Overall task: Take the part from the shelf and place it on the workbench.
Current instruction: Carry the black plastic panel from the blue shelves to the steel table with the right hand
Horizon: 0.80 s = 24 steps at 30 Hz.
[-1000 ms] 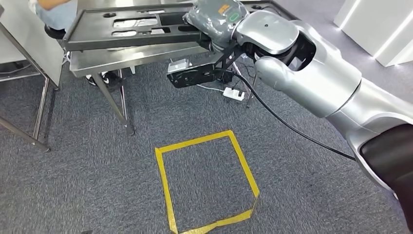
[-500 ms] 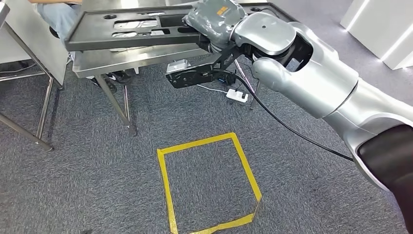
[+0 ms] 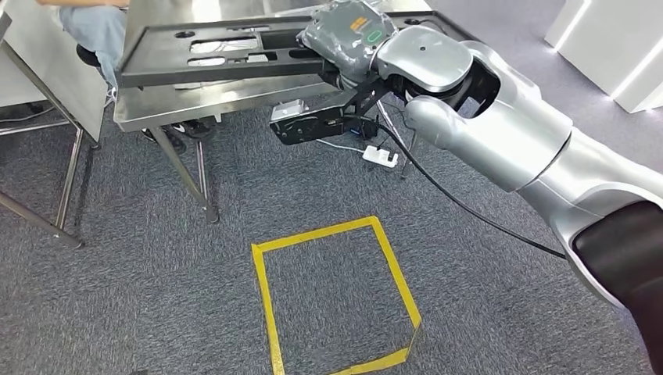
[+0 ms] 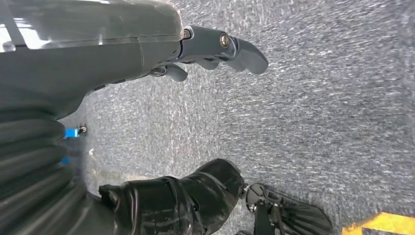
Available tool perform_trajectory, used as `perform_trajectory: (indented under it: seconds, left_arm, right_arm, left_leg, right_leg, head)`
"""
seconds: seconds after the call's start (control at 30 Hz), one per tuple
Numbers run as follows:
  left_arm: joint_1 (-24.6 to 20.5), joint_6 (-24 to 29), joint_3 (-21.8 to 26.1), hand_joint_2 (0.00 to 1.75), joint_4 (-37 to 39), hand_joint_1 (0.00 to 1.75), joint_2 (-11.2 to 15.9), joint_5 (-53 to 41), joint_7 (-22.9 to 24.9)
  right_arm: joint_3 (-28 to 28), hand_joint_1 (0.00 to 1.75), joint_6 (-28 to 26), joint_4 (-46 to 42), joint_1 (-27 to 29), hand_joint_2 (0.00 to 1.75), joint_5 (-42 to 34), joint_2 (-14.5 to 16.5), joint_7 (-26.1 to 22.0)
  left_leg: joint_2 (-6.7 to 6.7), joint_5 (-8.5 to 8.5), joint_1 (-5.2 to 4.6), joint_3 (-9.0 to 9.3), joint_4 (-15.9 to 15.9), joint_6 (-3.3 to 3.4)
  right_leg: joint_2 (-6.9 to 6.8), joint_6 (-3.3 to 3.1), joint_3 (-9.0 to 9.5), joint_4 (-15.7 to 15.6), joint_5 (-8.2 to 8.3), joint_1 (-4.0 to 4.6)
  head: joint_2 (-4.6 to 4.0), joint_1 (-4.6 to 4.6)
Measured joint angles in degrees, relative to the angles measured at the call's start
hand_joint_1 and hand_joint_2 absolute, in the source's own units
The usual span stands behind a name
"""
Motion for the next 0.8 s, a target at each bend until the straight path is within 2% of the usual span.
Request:
perform_trajectory:
  seconds: [0.07,0.1,0.17,0.2,0.23,0.47,0.53,0.57,0.6,0.67,0.7,0.73,0.8]
  left_arm:
    - [0.03,-0.02,0.00,1.75,0.00,0.00,-0.01,-0.03,0.07]
    - [0.02,-0.03,0.00,1.75,0.00,0.00,-0.01,-0.04,0.08]
    - [-0.04,-0.04,0.00,1.75,0.00,0.00,0.01,-0.04,0.08]
    - [-0.06,-0.04,0.00,1.75,0.00,0.00,0.01,-0.04,0.08]
    - [-0.07,-0.04,0.00,1.75,0.00,0.00,0.01,-0.04,0.08]
    - [-0.09,-0.07,0.00,1.75,0.00,0.00,0.01,-0.07,0.08]
    - [-0.10,-0.14,0.00,1.75,0.00,0.00,-0.01,-0.07,0.08]
    - [-0.08,-0.17,0.00,1.75,0.00,0.00,-0.02,-0.07,0.08]
    - [-0.07,-0.21,0.00,1.75,0.00,0.00,-0.04,-0.07,0.07]
    - [0.01,-0.20,0.00,1.75,0.00,0.00,-0.07,-0.20,0.14]
    - [0.01,-0.17,0.00,1.75,0.00,0.00,-0.04,-0.27,0.22]
    - [0.02,-0.13,0.00,1.75,0.00,0.00,-0.02,-0.34,0.32]
    - [0.00,-0.05,0.00,1.75,0.00,0.00,0.03,-0.38,0.50]
  right_arm:
    - [0.00,1.75,-0.02,0.06,-0.07,1.75,0.01,-0.01,-0.01]
    - [0.01,1.75,-0.04,0.09,-0.13,1.75,0.01,-0.01,-0.01]
    - [0.03,1.75,-0.07,0.17,-0.15,1.75,0.03,-0.01,-0.02]
    - [0.04,1.75,-0.08,0.19,-0.10,1.75,0.04,0.00,-0.03]
    - [0.04,1.75,-0.08,0.20,-0.06,1.75,0.04,0.01,-0.03]
    - [0.08,1.75,-0.08,0.20,0.02,1.75,0.02,0.01,-0.10]
    - [0.14,1.75,-0.08,0.26,0.25,1.75,0.03,0.01,-0.17]
    - [0.16,1.75,-0.08,0.32,0.33,1.75,0.04,0.01,-0.20]
    - [0.19,1.75,-0.11,0.39,0.31,1.75,0.06,0.04,-0.26]
    - [0.21,1.75,-0.23,0.62,0.13,1.75,0.24,0.17,-0.40]
    - [0.21,1.75,-0.34,0.71,0.04,1.75,0.36,0.28,-0.47]
    - [0.22,1.75,-0.42,0.81,0.06,1.75,0.46,0.35,-0.49]
    - [0.30,1.75,-0.53,0.91,0.20,1.75,0.54,0.44,-0.56]
  left_leg:
    - [0.03,0.07,0.27,0.45,-0.50,0.56]
    - [0.05,0.07,0.41,0.69,-0.67,0.83]
    - [0.07,-0.09,0.39,0.82,-0.67,1.24]
    - [0.08,-0.14,0.37,0.83,-0.64,1.34]
    - [0.08,-0.17,0.37,0.84,-0.63,1.38]
    - [0.08,-0.20,0.36,0.84,-0.61,1.41]
    - [0.05,-0.33,0.37,0.91,-0.49,1.44]
    - [-0.01,-0.47,0.40,0.96,-0.34,1.41]
    - [-0.15,-0.80,0.34,0.85,0.09,1.08]
    - [-0.17,-2.18,0.38,0.17,1.87,-0.22]
    - [-0.11,-3.52,0.38,-0.83,4.08,-0.92]
    - [0.03,-5.07,0.47,-2.22,7.09,-1.36]
    - [0.09,-7.79,0.47,-5.81,14.22,-1.62]
  right_leg:
    - [0.00,0.50,-0.58,1.49,-1.13,0.02]
    - [0.01,0.71,-1.78,3.95,-2.40,0.02]
    - [0.01,0.94,-5.30,10.75,-5.25,-0.08]
    - [0.02,0.99,-6.61,13.19,-6.15,-0.09]
    - [0.01,1.02,-7.26,14.35,-6.54,-0.10]
    - [0.01,1.05,-7.94,15.49,-6.79,-0.11]
    - [0.01,1.12,-8.83,16.42,-6.02,-0.24]
    - [0.00,1.12,-8.66,15.42,-4.73,-0.34]
    - [0.03,0.96,-7.16,11.68,-2.66,-0.41]
    - [0.07,-0.06,-3.64,3.89,0.69,-0.51]
    - [0.10,-0.63,-2.41,1.30,1.49,-0.51]
    - [0.10,-1.05,-2.32,1.15,1.55,-0.53]
    - [0.13,-1.28,-2.31,1.15,1.49,-0.43]
  head:
    - [-0.01,0.19]
    - [-0.01,0.29]
    - [-0.01,0.49]
    - [-0.01,0.49]
    - [-0.01,0.49]
    - [-0.01,0.49]
    - [-0.01,0.50]
    - [-0.01,0.52]
    - [-0.01,0.51]
    - [-0.01,0.38]
    - [-0.01,0.27]
    - [-0.01,0.17]
    - [-0.01,0.09]
